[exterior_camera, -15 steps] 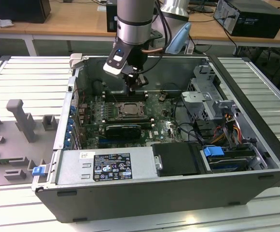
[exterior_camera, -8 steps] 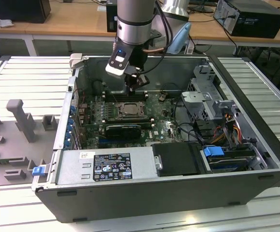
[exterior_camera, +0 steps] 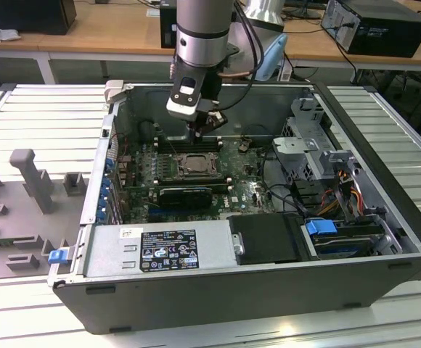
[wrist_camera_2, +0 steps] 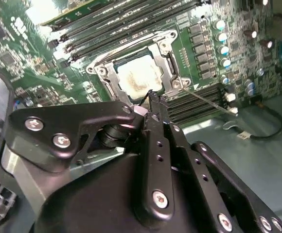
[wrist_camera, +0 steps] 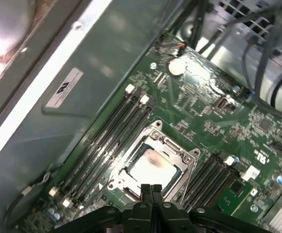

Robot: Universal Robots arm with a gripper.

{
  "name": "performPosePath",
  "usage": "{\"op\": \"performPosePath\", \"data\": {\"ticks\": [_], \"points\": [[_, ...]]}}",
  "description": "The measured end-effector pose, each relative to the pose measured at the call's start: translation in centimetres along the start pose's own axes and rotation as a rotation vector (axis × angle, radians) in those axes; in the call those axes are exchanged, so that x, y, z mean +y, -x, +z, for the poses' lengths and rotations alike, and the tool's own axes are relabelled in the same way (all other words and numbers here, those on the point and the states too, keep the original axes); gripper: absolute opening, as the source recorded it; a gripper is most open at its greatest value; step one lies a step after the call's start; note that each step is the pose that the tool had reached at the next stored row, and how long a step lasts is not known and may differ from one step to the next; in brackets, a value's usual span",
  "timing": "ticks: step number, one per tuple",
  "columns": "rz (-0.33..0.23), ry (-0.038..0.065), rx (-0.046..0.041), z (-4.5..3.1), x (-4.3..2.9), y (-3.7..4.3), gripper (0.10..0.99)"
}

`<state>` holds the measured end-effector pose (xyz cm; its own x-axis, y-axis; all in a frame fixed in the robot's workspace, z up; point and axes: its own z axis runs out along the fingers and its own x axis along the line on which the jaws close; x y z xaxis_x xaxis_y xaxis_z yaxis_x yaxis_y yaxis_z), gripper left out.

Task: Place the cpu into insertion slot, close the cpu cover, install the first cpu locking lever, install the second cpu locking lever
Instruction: 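Install the first cpu locking lever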

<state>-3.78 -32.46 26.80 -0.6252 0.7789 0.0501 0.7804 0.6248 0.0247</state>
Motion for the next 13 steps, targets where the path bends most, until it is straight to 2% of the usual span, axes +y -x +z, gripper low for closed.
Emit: {"op": "performPosePath", "data": {"ticks": [6, 13], "points": [[-0.124, -0.006, 0.003, 0.0, 0.0, 0.0, 0.106], [-0.201, -0.01, 0.0045, 0.0, 0.0, 0.0, 0.106]]}}
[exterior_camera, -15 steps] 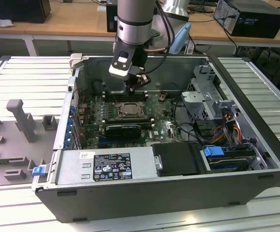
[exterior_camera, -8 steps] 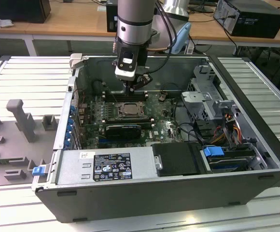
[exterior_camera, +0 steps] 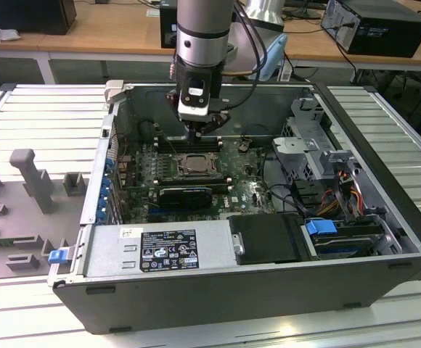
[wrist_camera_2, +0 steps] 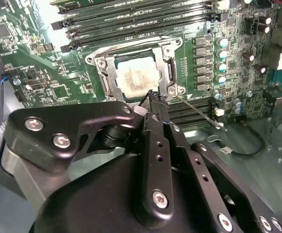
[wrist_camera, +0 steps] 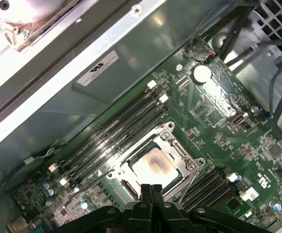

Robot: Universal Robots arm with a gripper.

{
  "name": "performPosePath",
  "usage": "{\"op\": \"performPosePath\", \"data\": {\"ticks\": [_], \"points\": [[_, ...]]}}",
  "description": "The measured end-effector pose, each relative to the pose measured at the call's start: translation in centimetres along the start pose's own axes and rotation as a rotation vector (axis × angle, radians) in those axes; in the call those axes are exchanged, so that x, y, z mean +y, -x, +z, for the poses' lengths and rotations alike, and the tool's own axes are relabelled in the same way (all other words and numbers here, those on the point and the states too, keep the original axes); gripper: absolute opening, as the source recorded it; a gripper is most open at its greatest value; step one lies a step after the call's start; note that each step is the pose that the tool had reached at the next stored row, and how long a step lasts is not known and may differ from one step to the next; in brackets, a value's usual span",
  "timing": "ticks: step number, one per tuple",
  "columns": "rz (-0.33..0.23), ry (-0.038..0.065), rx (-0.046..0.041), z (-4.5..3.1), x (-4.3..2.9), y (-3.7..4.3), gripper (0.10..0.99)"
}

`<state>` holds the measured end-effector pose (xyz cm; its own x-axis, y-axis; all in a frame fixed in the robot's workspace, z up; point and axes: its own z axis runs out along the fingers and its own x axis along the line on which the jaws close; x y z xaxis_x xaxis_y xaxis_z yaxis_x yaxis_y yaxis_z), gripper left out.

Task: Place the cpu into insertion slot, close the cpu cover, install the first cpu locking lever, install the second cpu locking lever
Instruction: 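Install the first cpu locking lever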

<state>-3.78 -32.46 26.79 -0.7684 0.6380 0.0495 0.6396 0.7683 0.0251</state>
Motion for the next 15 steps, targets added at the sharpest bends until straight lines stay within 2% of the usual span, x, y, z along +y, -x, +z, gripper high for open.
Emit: {"op": "performPosePath", "data": {"ticks": [4, 8, 12, 15], "points": [[-0.048, 0.001, -0.0028, 0.0, 0.0, 0.0, 0.106], [-0.091, 0.007, -0.0156, 0.03, 0.0, 0.01, 0.106], [-0.141, 0.006, -0.0148, 0.04, 0.0, 0.0, 0.106], [-0.201, 0.003, -0.013, 0.05, 0.0, 0.0, 0.106]]}}
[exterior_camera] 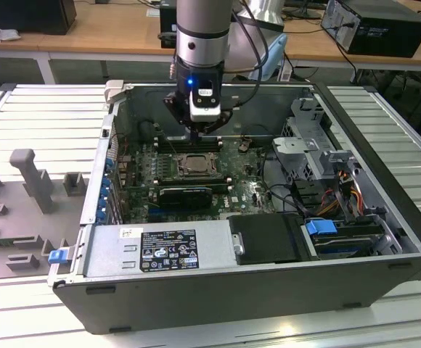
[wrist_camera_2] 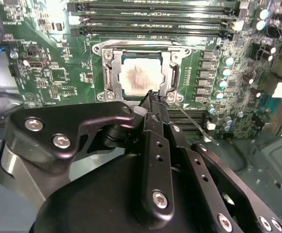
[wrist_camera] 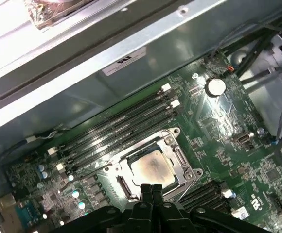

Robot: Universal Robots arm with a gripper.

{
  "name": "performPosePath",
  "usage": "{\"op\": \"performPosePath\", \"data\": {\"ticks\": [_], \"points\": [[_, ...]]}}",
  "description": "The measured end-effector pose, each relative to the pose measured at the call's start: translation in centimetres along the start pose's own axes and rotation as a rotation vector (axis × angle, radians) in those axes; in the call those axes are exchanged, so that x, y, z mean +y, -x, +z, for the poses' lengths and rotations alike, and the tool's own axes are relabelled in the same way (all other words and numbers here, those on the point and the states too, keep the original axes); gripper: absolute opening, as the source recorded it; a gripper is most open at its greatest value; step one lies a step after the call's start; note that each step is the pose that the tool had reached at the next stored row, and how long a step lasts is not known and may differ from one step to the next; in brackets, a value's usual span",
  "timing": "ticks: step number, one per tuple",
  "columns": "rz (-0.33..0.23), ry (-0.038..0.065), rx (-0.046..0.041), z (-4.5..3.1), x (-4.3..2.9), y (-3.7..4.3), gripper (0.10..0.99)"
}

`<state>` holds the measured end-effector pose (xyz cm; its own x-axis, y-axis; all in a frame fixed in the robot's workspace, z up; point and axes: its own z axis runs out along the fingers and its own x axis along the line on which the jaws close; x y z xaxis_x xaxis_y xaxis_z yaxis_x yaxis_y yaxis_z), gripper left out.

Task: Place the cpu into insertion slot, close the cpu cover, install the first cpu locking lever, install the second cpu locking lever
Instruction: 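Install the first cpu locking lever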

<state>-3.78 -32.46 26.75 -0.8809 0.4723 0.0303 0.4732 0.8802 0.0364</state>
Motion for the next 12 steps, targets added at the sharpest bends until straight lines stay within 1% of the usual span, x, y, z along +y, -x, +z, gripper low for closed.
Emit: {"op": "performPosePath", "data": {"ticks": [1, 5, 7, 9, 12], "points": [[-0.026, -0.001, 0.001, 0.0, 0.0, 0.0, 0.106], [-0.099, -0.003, 0.0036, 0.0, 0.0, 0.0, 0.106], [-0.124, -0.004, 0.0045, 0.01, 0.0, 0.0, 0.106], [-0.173, -0.005, 0.0063, 0.0, 0.0, 0.0, 0.106], [-0.214, -0.007, 0.0077, 0.0, 0.0, 0.0, 0.106]]}}
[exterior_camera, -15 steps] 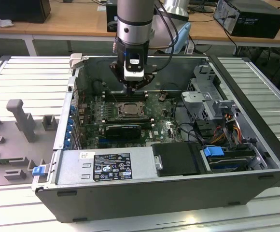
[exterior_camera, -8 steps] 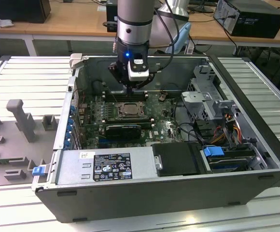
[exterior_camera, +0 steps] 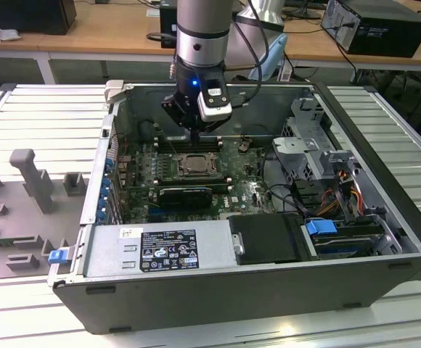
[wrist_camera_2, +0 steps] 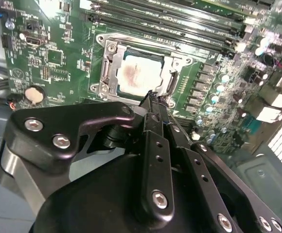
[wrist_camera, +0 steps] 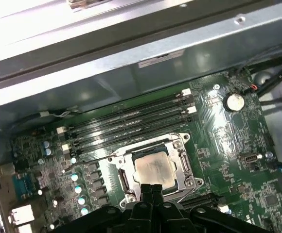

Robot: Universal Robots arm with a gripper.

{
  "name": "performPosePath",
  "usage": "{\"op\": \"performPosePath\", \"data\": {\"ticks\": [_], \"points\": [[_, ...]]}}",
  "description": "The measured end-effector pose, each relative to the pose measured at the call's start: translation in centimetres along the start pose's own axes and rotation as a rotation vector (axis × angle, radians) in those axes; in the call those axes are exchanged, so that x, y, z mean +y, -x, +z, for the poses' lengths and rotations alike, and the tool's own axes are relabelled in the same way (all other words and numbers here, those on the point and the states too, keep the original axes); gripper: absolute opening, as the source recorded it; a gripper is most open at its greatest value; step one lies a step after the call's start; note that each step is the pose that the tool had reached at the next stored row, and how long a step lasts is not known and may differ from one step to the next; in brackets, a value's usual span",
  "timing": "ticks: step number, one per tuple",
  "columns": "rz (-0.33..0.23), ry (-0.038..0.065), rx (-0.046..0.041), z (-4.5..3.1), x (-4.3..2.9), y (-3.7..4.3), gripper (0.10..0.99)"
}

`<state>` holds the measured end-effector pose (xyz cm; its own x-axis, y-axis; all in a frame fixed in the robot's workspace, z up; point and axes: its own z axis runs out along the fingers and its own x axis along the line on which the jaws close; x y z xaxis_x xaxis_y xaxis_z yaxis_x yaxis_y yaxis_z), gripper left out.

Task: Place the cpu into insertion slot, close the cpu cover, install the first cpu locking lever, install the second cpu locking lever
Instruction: 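Install the first cpu locking lever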

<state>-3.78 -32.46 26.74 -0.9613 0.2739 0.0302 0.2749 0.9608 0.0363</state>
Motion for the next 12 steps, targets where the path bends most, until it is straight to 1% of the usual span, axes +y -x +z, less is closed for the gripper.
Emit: {"op": "performPosePath", "data": {"ticks": [3, 7, 10, 12], "points": [[-0.058, -0.002, 0.0022, 0.0, 0.0, 0.0, 0.106], [-0.109, -0.003, 0.004, 0.0, 0.0, 0.0, 0.106], [-0.176, -0.005, 0.0063, 0.0, 0.0, 0.0, 0.106], [-0.198, -0.006, 0.0071, 0.0, 0.0, 0.0, 0.106]]}}
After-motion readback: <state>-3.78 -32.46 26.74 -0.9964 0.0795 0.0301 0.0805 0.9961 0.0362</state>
